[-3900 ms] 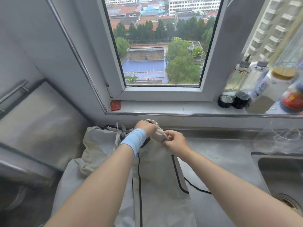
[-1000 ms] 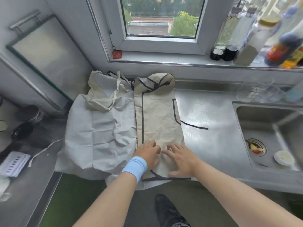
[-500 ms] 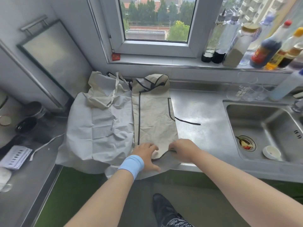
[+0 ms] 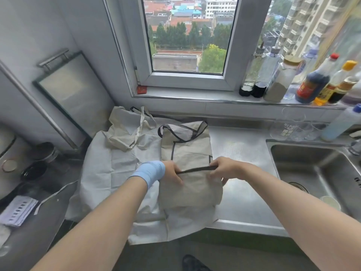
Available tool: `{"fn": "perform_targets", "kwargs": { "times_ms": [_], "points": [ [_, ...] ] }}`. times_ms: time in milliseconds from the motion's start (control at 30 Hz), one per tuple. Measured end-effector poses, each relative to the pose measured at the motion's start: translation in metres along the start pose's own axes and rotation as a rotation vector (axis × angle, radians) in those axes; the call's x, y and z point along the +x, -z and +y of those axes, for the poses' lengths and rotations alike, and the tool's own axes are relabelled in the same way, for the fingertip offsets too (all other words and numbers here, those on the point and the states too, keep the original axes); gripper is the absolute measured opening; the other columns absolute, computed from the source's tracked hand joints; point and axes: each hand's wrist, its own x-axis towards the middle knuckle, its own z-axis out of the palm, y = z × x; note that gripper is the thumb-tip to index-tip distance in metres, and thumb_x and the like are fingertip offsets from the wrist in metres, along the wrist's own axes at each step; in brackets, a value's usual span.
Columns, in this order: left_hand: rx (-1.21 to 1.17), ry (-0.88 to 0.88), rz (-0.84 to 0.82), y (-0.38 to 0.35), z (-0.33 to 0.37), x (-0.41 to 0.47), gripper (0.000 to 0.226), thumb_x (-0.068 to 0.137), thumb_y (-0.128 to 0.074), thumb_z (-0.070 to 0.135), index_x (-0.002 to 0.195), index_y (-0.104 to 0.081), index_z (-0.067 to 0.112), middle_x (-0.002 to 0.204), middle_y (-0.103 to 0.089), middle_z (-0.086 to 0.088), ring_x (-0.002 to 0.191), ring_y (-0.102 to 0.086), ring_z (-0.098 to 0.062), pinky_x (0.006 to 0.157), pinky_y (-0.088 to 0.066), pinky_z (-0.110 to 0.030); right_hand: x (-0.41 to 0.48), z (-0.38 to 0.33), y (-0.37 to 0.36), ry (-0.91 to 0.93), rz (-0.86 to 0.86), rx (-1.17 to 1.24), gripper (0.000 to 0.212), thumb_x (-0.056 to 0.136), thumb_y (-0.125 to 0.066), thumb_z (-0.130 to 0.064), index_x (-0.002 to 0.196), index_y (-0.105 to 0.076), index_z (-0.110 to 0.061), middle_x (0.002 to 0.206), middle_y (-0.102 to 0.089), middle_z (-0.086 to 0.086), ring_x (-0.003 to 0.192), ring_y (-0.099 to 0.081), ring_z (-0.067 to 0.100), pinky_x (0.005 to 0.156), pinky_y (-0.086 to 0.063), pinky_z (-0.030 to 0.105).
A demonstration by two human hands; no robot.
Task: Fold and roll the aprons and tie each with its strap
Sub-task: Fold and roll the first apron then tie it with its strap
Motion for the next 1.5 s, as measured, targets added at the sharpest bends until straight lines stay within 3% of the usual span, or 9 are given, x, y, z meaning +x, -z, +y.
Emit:
{"fn": "perform_targets", "kwargs": {
  "times_ms": [167, 367, 600, 733, 833, 900, 1033, 1167, 1500],
  "points": [
    [0.039, 0.017, 0.450, 0.026, -0.003, 0.041, 0.028, 0.083, -0.060, 0.030, 0.111, -0.067, 0.031, 0.108, -0.067, 0.003, 0.103, -0.062, -0.024, 0.084, -0.049, -0.029, 0.052, 0.003, 0.016, 0.073, 0.447, -0.022, 0.013, 0.074, -0.053, -0.017, 0.074, -0.064, -0.009, 0.063, -0.056, 0.001, 0.058, -0.047, 0.018, 0.052, -0.042, 0.027],
    [0.223, -0.190, 0.947, 0.011, -0.016, 0.097, 0.039, 0.070, -0.070, 0.011, 0.106, -0.067, 0.026, 0.103, -0.063, 0.003, 0.097, -0.060, -0.026, 0.084, -0.044, -0.038, 0.112, 0.012, 0.028, -0.027, 0.577, -0.097, 0.015, 0.079, -0.051, -0.016, 0.076, -0.063, -0.022, 0.076, -0.065, -0.004, 0.077, -0.061, 0.024, 0.065, -0.052, 0.034],
    [0.399, -0.156, 0.275, -0.031, -0.032, 0.136, 0.063, 0.094, -0.041, 0.051, 0.151, -0.019, 0.033, 0.160, -0.012, 0.000, 0.147, -0.010, -0.022, 0.117, -0.014, -0.043, 0.165, 0.022, 0.026, 0.003, 0.648, -0.214, 0.040, 0.084, -0.049, -0.005, 0.117, -0.062, -0.023, 0.113, -0.062, 0.004, 0.102, -0.058, 0.029, 0.079, -0.051, 0.039],
    [0.438, -0.081, 0.196, -0.049, -0.046, 0.153, 0.069, 0.096, -0.035, 0.052, 0.153, -0.001, 0.034, 0.162, 0.011, 0.000, 0.149, 0.010, -0.023, 0.119, 0.001, -0.047, 0.175, 0.036, -0.005, 0.228, 0.677, -0.592, 0.069, 0.076, -0.061, -0.002, 0.141, -0.045, -0.020, 0.144, -0.042, 0.011, 0.127, -0.045, 0.032, 0.097, -0.043, 0.042],
    [0.428, -0.078, 0.214, -0.055, -0.049, 0.159, 0.071, 0.096, -0.035, 0.053, 0.153, 0.003, 0.035, 0.162, 0.015, 0.001, 0.148, 0.014, -0.022, 0.119, 0.004, -0.047, 0.174, 0.051, -0.027, 0.326, 0.362, -0.737, 0.063, 0.091, -0.040, -0.031, 0.153, -0.030, -0.021, 0.162, -0.019, 0.013, 0.148, -0.019, 0.032, 0.116, -0.026, 0.049],
    [0.429, -0.080, 0.204, -0.054, -0.049, 0.156, 0.072, 0.094, -0.039, 0.053, 0.153, -0.002, 0.034, 0.162, 0.011, 0.000, 0.149, 0.011, -0.023, 0.119, 0.003, -0.047, 0.170, 0.057, -0.034, 0.287, 0.295, -0.819, 0.069, 0.090, -0.019, -0.043, 0.155, -0.024, -0.020, 0.163, -0.015, 0.014, 0.150, -0.015, 0.032, 0.118, -0.021, 0.052],
    [0.393, -0.223, 0.396, -0.038, -0.050, 0.135, 0.056, 0.078, -0.058, 0.058, 0.126, -0.048, 0.031, 0.138, -0.038, 0.001, 0.130, -0.030, -0.022, 0.112, -0.020, -0.038, 0.152, 0.048, -0.037, 0.470, 0.432, -0.883, 0.054, 0.084, -0.046, -0.048, 0.130, -0.053, -0.020, 0.136, -0.049, 0.011, 0.124, -0.048, 0.032, 0.099, -0.042, 0.048],
    [0.396, -0.292, 0.322, -0.040, -0.051, 0.109, 0.064, 0.056, -0.069, 0.068, 0.102, -0.049, 0.027, 0.109, -0.042, 0.004, 0.103, -0.039, -0.018, 0.086, -0.037, -0.032, 0.124, 0.050, -0.043, 0.588, 0.246, -0.985, 0.064, 0.066, -0.054, -0.073, 0.103, -0.051, -0.021, 0.106, -0.048, 0.003, 0.093, -0.047, 0.023, 0.078, -0.043, 0.039],
    [0.268, -0.156, 0.176, -0.049, -0.043, 0.076, 0.038, 0.082, -0.054, 0.037, 0.119, -0.058, 0.033, 0.118, -0.055, 0.001, 0.110, -0.053, -0.023, 0.090, -0.045, -0.033, 0.096, 0.034, -0.055, 0.481, 0.197, -0.956, 0.023, 0.085, -0.049, -0.026, 0.087, -0.070, -0.017, 0.110, -0.067, -0.003, 0.087, -0.066, 0.030, 0.063, -0.048, 0.035]
  ]
}}
